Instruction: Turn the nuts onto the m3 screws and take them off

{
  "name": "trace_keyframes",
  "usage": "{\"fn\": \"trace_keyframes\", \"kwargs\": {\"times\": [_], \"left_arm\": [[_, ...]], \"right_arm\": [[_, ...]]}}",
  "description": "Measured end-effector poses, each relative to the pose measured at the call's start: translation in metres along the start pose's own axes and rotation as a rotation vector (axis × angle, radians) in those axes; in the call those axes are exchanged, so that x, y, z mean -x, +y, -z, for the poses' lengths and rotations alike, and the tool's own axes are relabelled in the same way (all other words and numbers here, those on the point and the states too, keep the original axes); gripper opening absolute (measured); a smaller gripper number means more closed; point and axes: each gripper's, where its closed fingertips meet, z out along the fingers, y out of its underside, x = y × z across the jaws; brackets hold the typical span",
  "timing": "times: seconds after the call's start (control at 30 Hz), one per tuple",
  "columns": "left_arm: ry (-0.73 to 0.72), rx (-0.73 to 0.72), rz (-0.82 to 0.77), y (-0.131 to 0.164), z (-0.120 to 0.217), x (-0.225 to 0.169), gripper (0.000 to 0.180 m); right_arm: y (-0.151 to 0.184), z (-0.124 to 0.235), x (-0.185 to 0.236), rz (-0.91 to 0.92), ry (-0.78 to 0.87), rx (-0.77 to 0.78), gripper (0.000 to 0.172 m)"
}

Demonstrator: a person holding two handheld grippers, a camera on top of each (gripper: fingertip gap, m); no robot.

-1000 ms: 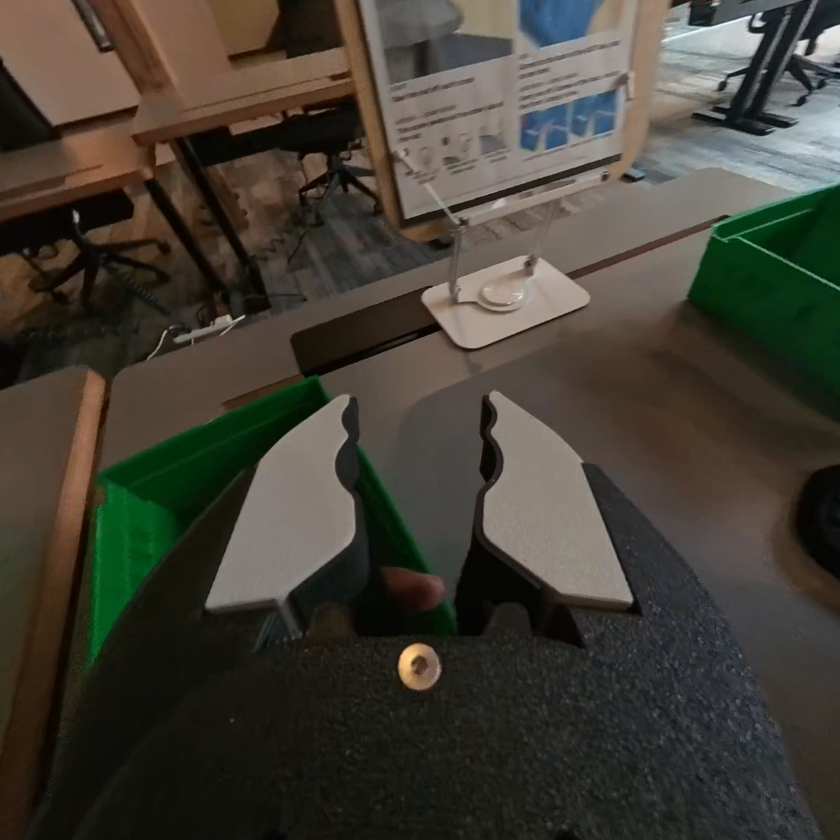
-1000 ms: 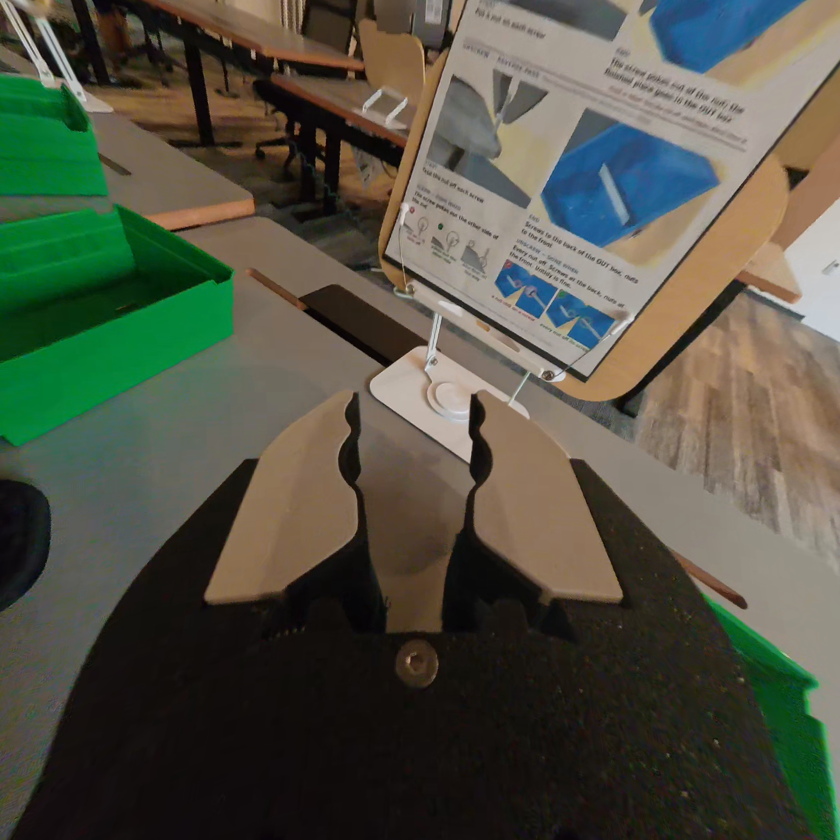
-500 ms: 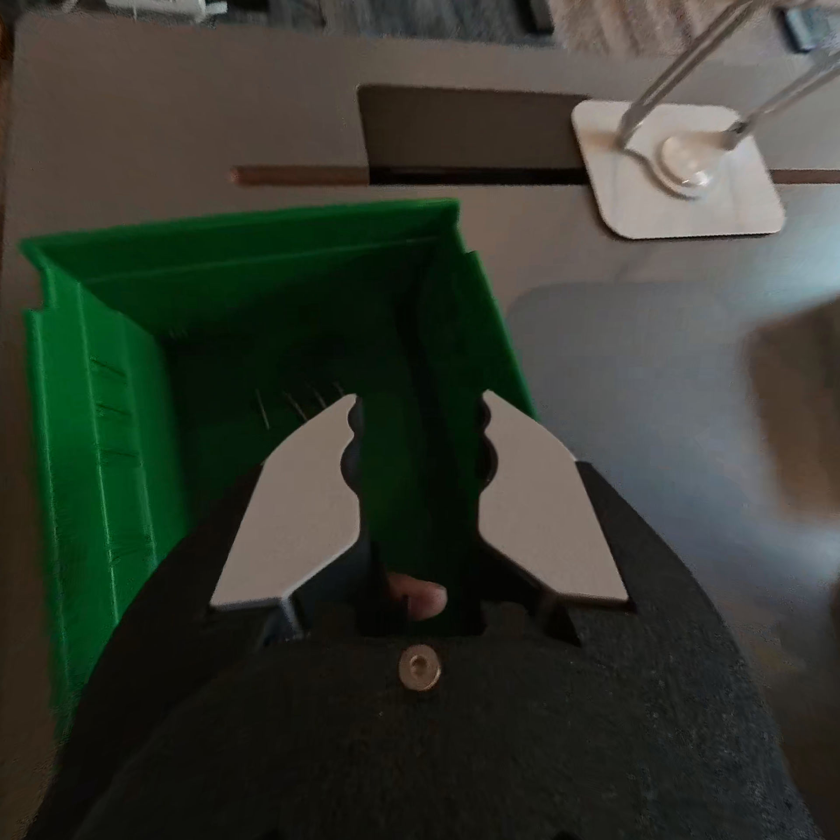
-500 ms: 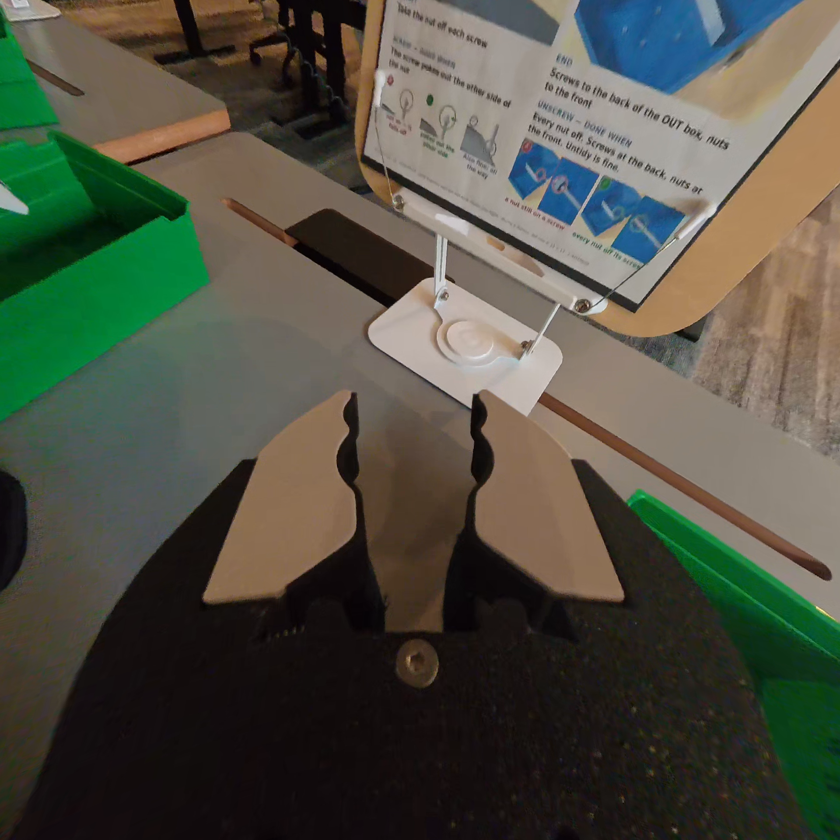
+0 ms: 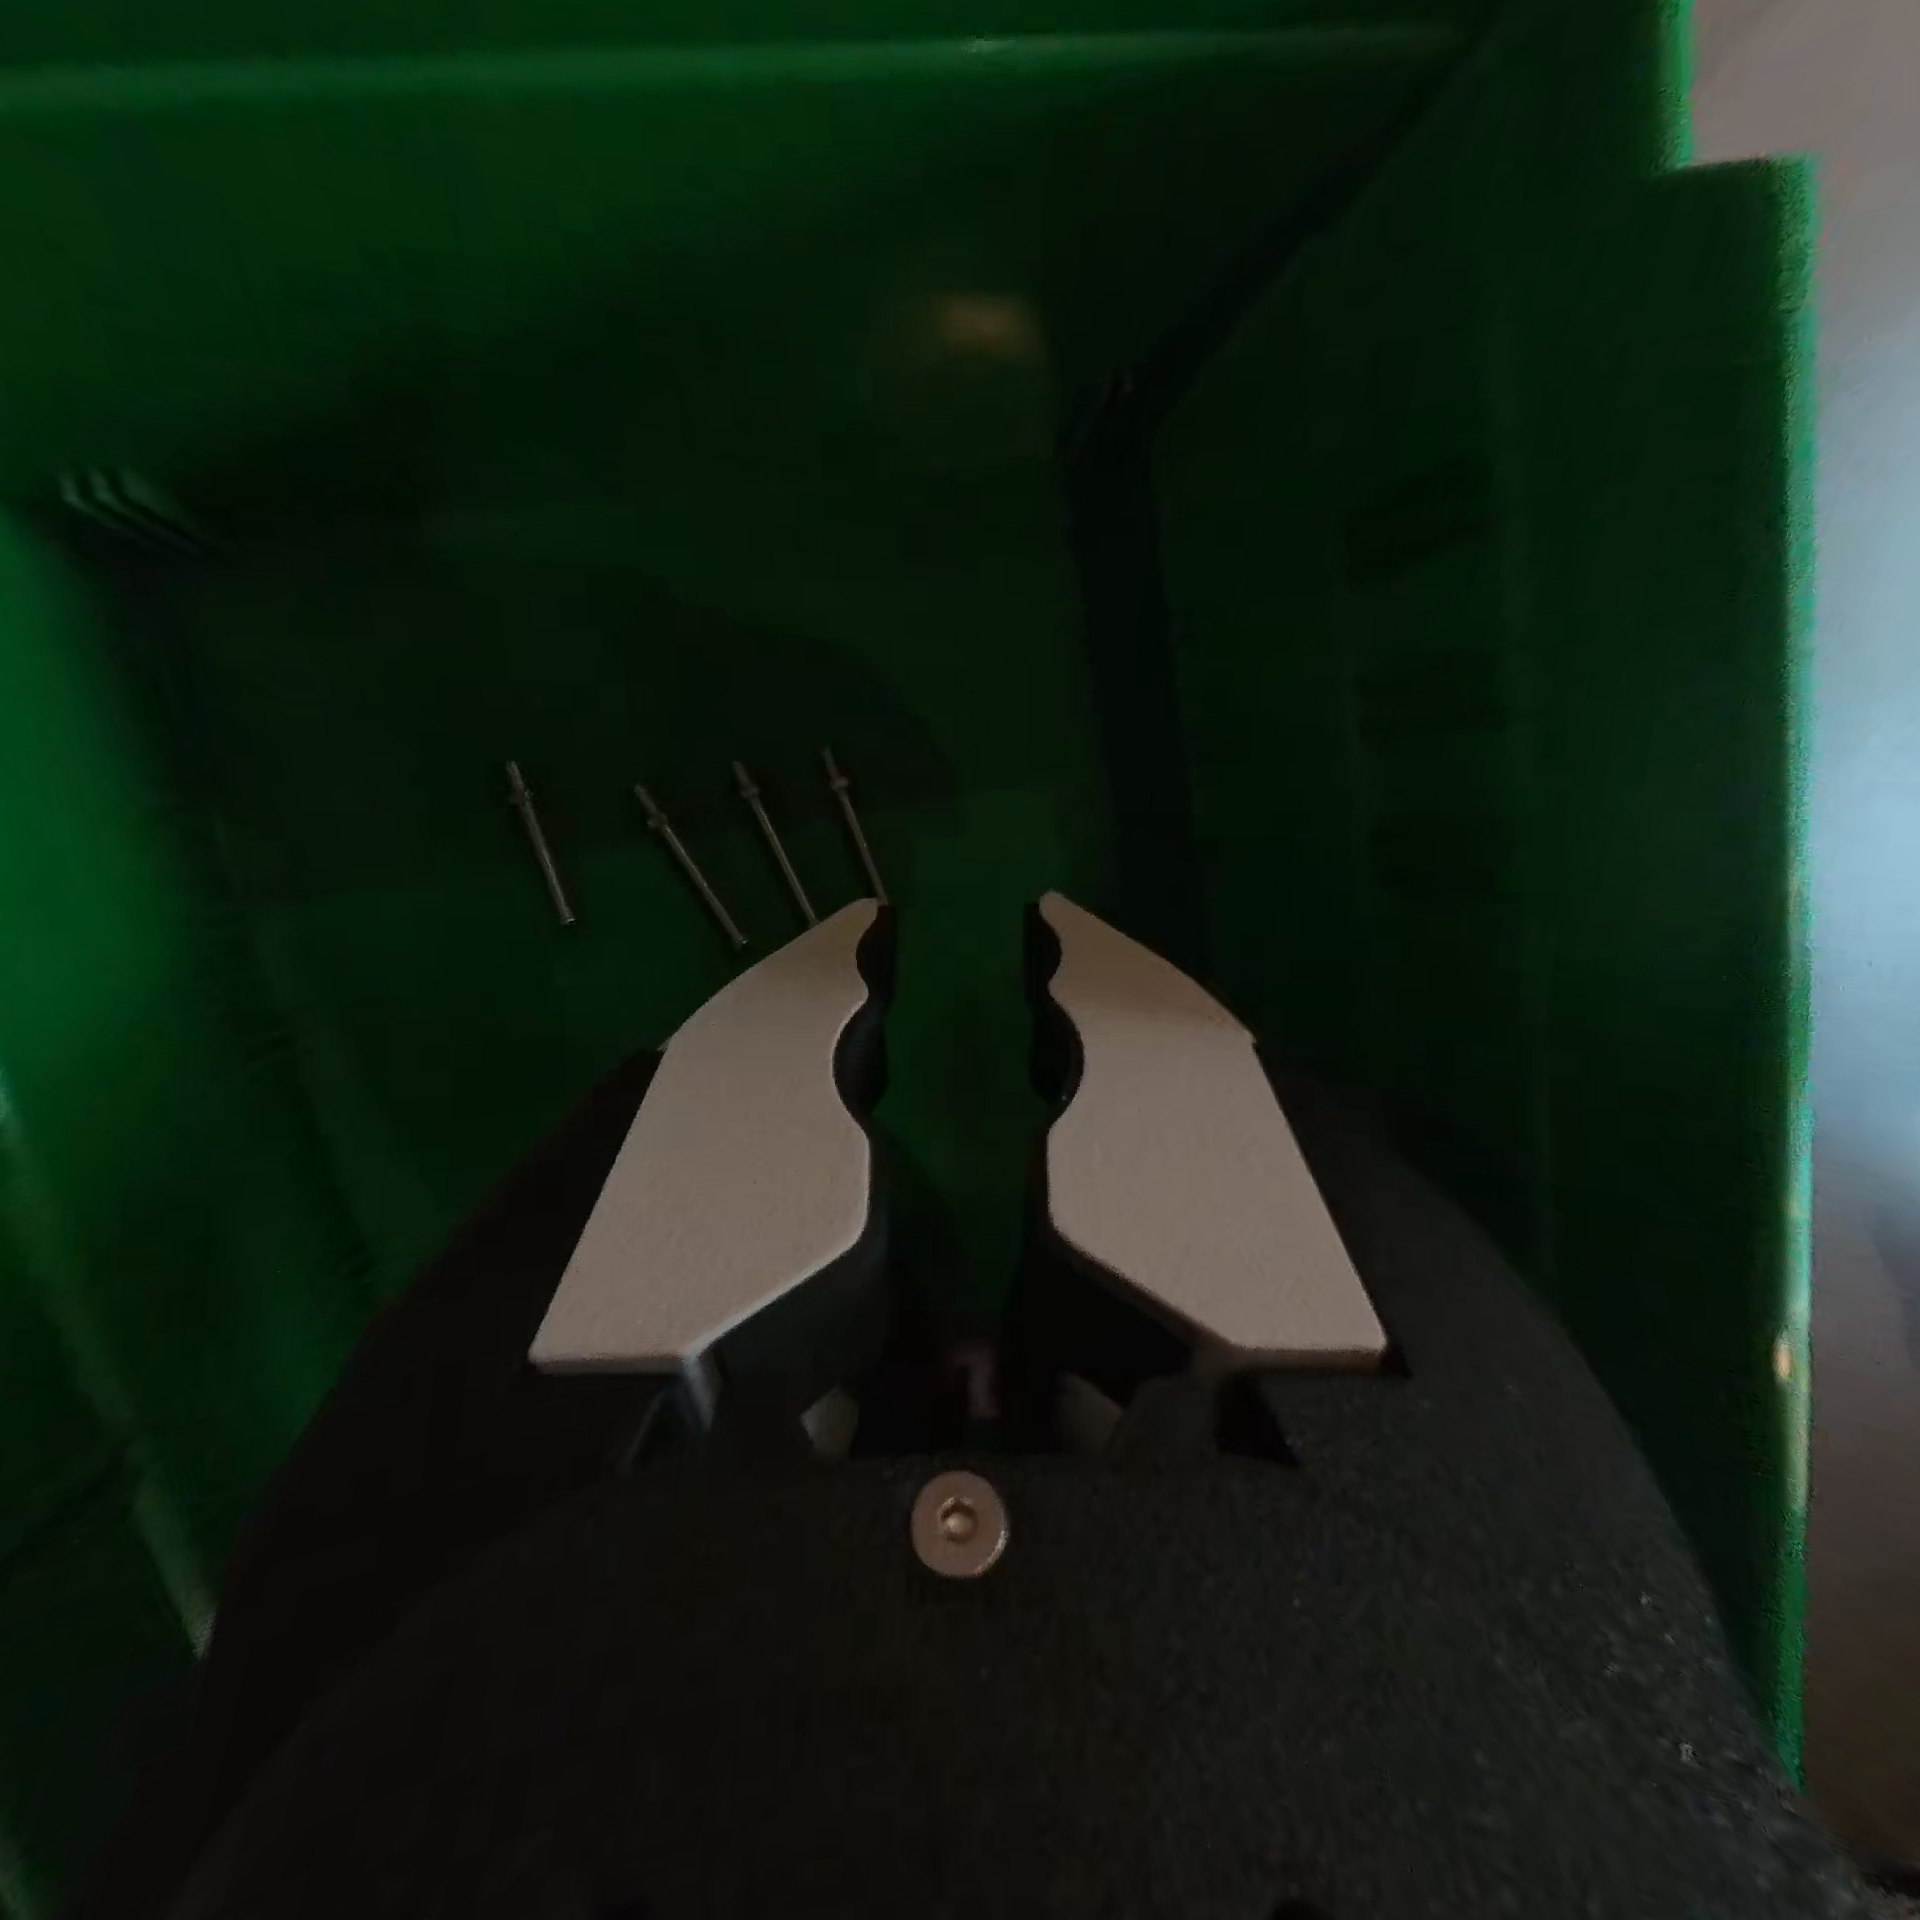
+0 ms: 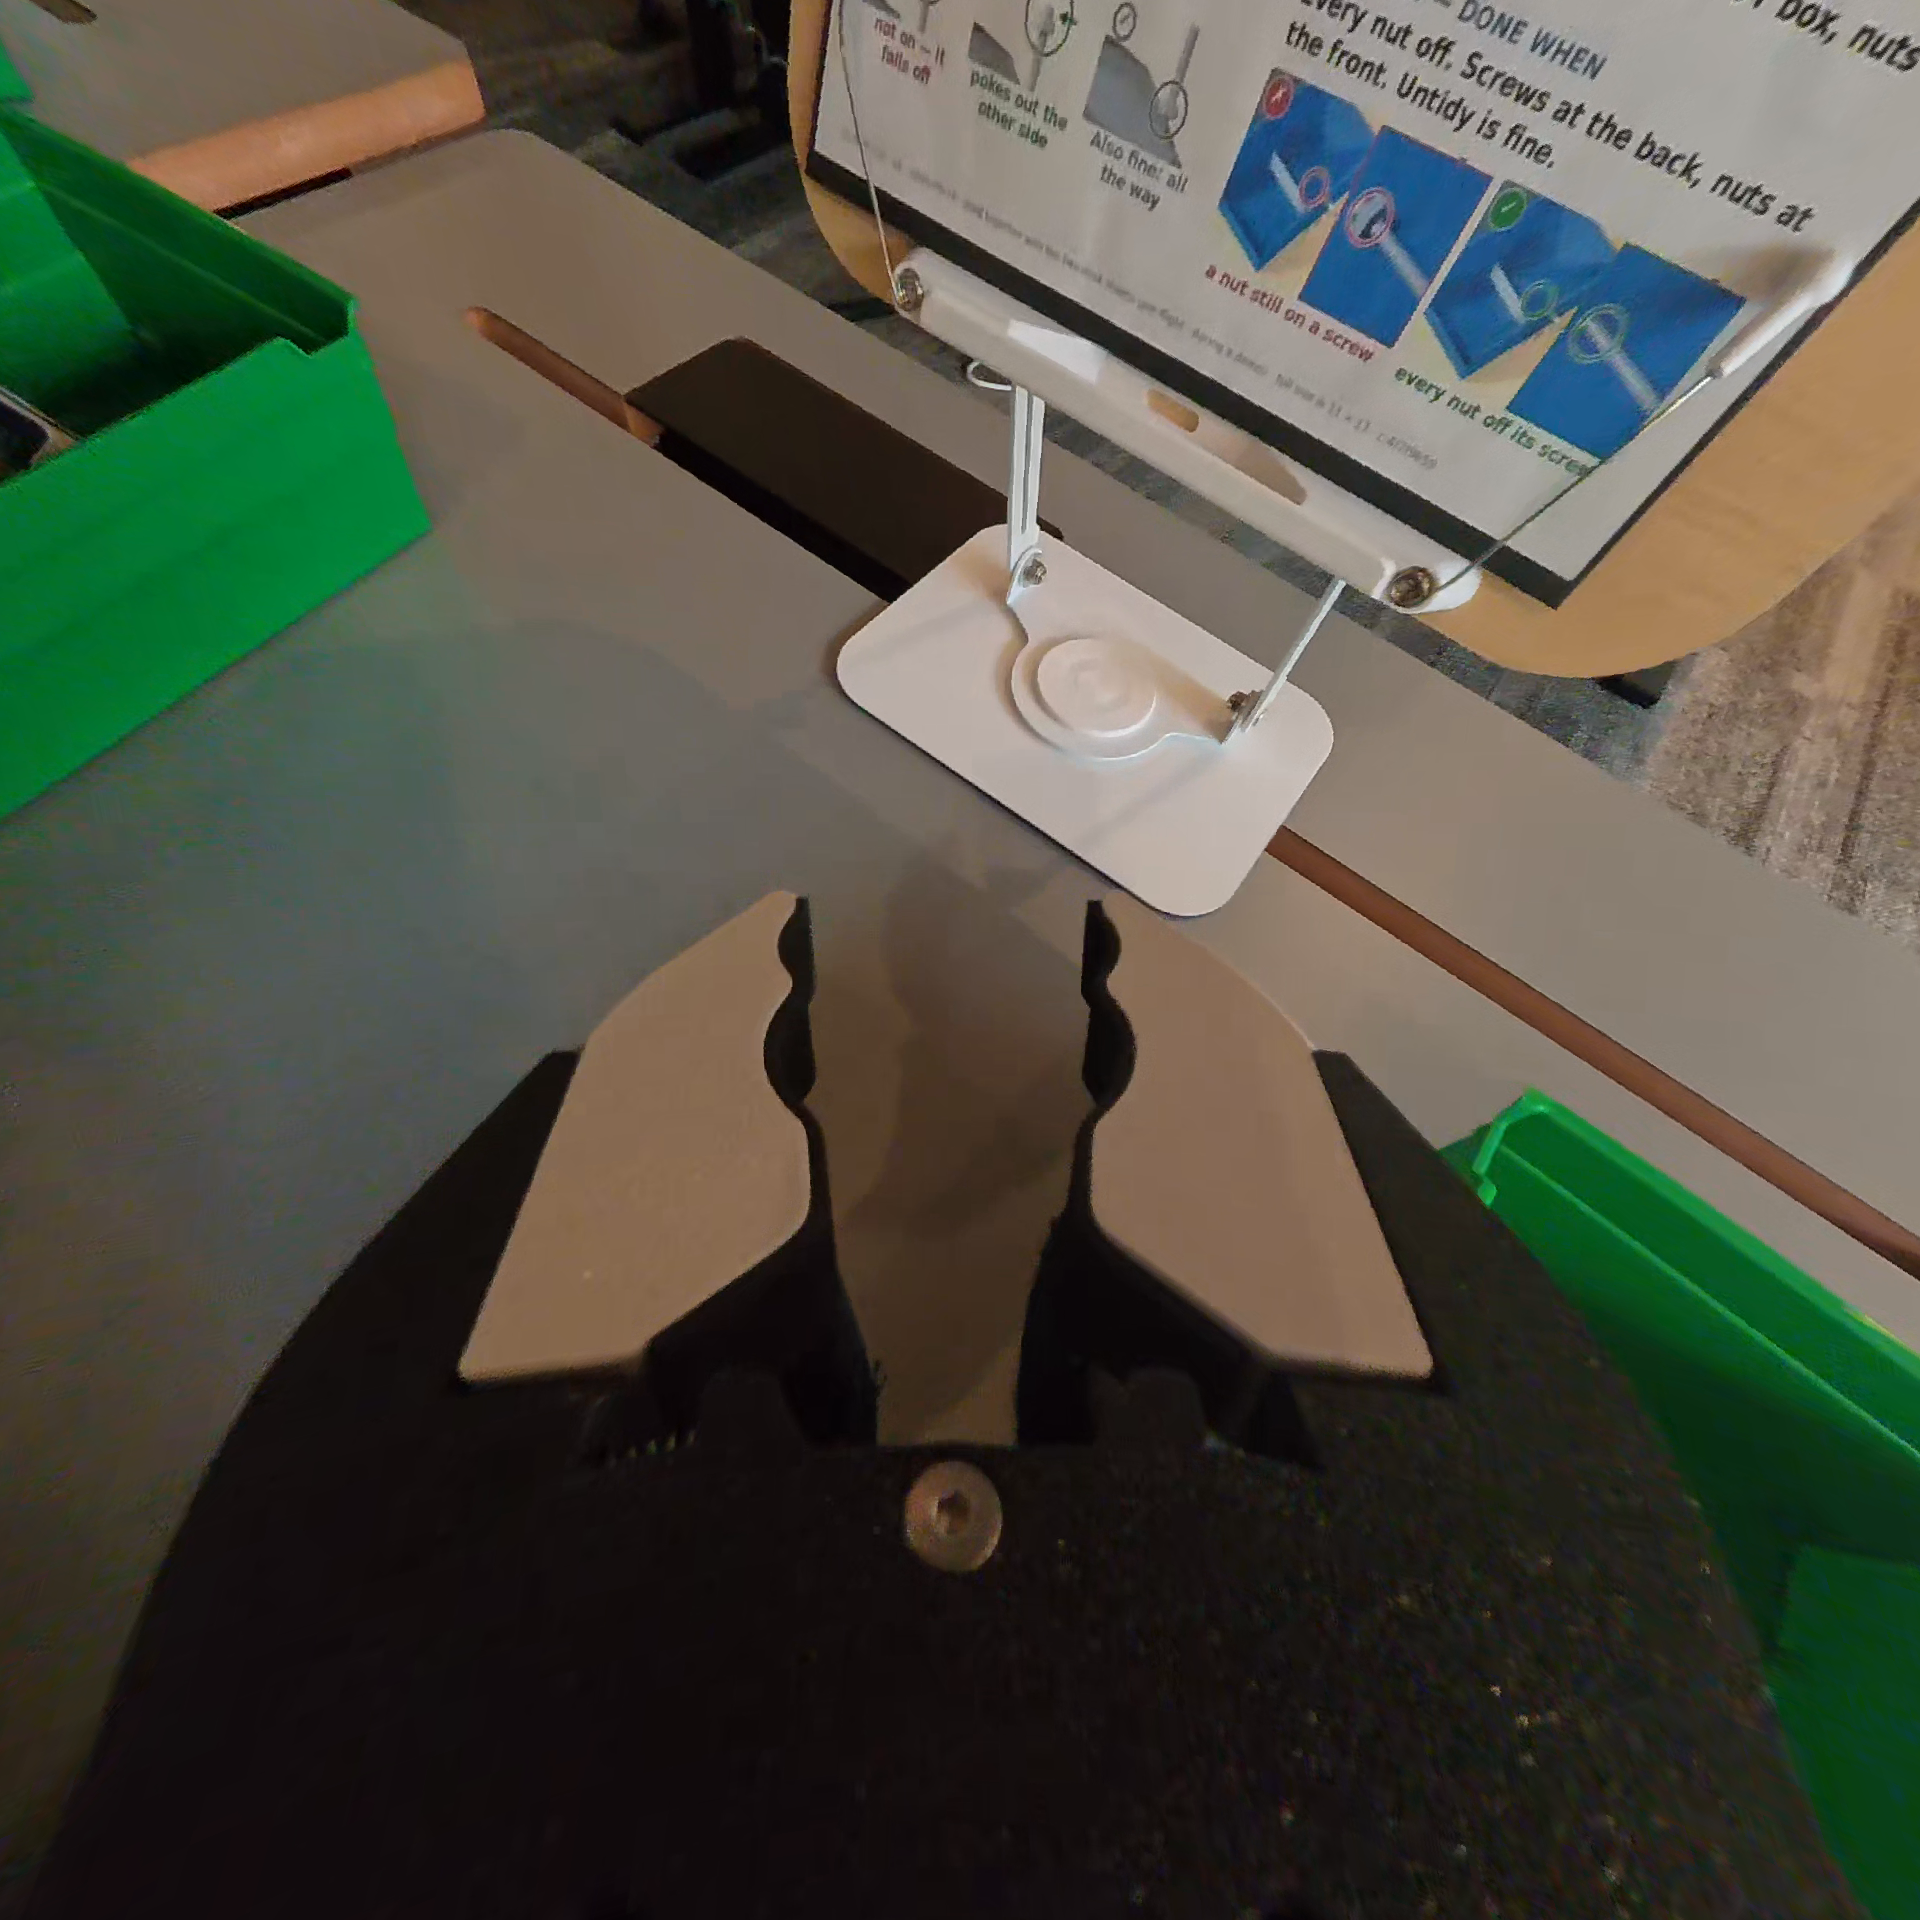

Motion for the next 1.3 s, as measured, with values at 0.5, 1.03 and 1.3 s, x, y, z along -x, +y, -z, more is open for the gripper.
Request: {"fn": "trace_keyframes", "kwargs": {"times": [0.5, 1.03, 1.3], "left_arm": [[-0.039, 0.109, -0.024, 0.004, -0.007, 0.011, 0.018], [-0.119, 0.14, -0.05, 0.005, -0.018, 0.021, 0.004], [-0.118, -0.004, -0.054, 0.003, -0.007, 0.026, 0.002]], "right_arm": [[-0.006, 0.008, -0.003, -0.007, 0.0, -0.044, 0.049], [-0.007, 0.009, -0.006, -0.005, 0.013, -0.053, 0.05], [-0.009, 0.008, -0.002, 0.009, 0.009, -0.06, 0.049]]}}
